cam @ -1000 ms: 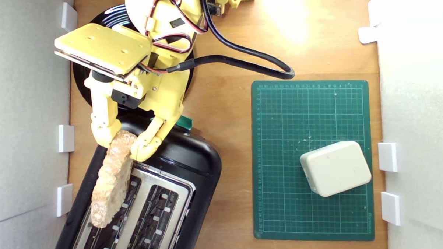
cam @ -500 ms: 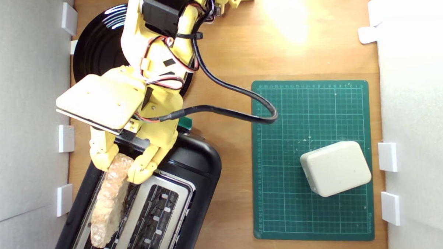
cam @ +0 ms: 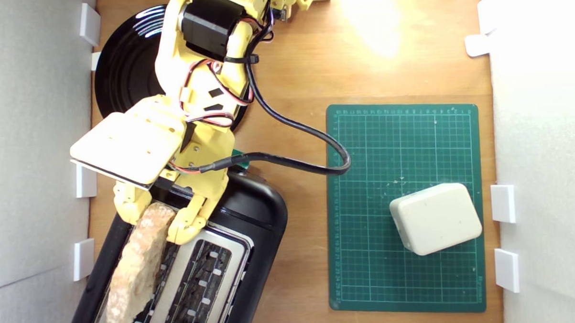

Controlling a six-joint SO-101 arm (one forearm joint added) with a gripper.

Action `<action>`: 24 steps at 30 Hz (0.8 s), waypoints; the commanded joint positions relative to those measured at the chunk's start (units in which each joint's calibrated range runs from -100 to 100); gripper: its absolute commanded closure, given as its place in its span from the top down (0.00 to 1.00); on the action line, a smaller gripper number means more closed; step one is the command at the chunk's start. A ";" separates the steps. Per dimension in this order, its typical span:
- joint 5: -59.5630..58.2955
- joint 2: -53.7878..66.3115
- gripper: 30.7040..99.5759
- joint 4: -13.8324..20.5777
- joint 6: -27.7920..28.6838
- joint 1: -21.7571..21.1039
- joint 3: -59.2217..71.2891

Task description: Pick bread and place in toaster

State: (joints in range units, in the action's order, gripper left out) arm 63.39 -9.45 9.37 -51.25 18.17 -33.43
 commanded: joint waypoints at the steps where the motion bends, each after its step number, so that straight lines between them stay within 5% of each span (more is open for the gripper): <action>1: 0.01 -0.20 0.73 -0.40 0.17 -0.68 0.15; 18: -0.85 13.86 0.77 -3.75 0.33 -0.93 0.15; 24: -7.33 20.76 0.77 -3.75 8.64 -2.05 0.43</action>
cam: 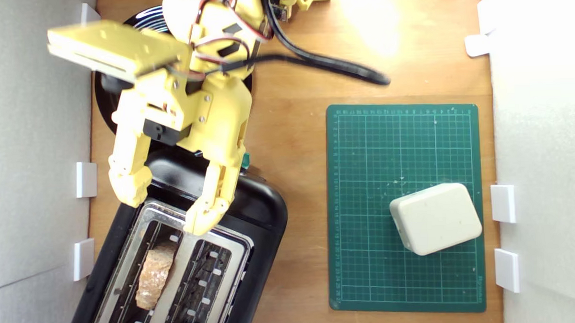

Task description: Pick bread and place in toaster

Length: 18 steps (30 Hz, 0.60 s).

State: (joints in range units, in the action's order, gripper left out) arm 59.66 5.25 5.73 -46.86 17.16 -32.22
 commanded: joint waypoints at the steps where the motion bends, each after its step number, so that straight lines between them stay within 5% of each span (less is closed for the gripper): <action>1: -3.69 6.98 0.77 -0.02 5.34 -2.58 -0.69; 7: -3.52 11.97 0.77 -0.02 12.72 -8.62 0.86; 11: -3.60 15.55 0.77 3.24 17.90 -14.58 3.22; 18: -3.77 25.12 0.77 2.88 30.25 -21.92 19.11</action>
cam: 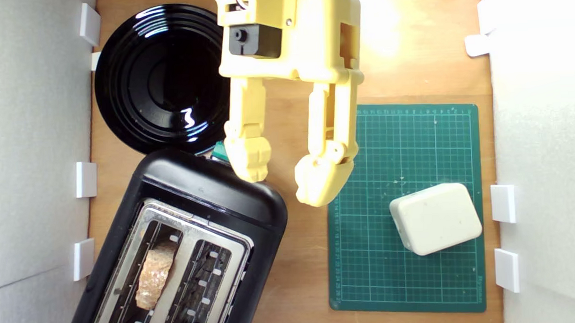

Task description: Pick bread and place in toaster

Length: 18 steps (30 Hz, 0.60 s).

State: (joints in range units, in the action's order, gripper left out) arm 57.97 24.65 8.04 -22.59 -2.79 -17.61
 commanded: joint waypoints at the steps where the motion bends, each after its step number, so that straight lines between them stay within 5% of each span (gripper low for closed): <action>1: -2.08 6.88 0.77 0.57 8.44 -2.53 6.22; 6: -1.91 13.12 0.77 0.48 19.21 -4.62 16.75; 18: -2.08 30.75 0.77 0.39 17.07 -10.42 49.16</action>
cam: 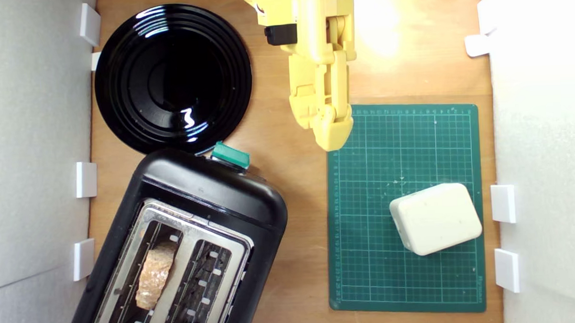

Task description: Pick bread and place in toaster

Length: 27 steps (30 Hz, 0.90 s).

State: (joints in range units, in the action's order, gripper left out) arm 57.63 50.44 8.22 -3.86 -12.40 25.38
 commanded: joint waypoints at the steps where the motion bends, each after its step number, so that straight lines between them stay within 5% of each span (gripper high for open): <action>1: -1.74 6.13 0.77 0.21 -2.29 -0.81 8.35; 8: -1.65 15.03 0.75 0.21 -7.73 -2.91 21.78; 27: -1.40 44.23 0.34 0.30 -16.73 -3.87 61.45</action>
State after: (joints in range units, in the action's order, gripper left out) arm 57.63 92.02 8.22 -20.16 -15.97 84.47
